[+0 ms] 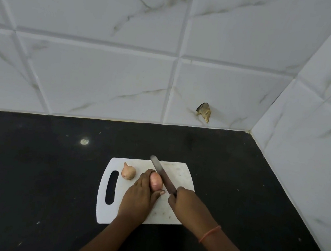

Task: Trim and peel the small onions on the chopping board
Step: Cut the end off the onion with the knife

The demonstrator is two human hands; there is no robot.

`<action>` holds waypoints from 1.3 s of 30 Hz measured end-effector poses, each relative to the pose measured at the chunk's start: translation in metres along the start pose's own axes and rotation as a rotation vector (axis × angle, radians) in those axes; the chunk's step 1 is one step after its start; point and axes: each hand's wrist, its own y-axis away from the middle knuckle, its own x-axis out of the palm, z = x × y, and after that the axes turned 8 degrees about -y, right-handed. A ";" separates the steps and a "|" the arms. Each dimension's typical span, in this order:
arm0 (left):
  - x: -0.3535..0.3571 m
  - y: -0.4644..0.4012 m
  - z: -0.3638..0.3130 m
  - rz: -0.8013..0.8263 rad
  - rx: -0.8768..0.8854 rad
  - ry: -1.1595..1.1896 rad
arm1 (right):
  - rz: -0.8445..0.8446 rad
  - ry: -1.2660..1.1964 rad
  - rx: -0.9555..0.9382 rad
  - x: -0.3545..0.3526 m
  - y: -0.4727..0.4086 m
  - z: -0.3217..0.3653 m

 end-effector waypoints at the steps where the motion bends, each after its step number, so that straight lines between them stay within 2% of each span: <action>1: -0.001 0.000 -0.001 0.001 0.003 0.001 | -0.001 -0.010 -0.010 0.000 -0.003 0.001; 19: -0.007 0.002 -0.008 0.003 0.009 -0.006 | -0.123 -0.014 -0.043 0.026 -0.002 -0.006; 26: -0.002 0.003 -0.005 -0.024 -0.018 0.029 | -0.138 -0.061 0.017 0.049 -0.007 -0.008; 34: -0.008 0.006 -0.006 -0.043 -0.122 0.235 | -0.194 -0.033 0.031 0.057 -0.007 -0.006; 39: -0.012 0.008 -0.005 -0.059 -0.086 0.359 | -0.231 -0.123 0.052 0.051 -0.003 -0.015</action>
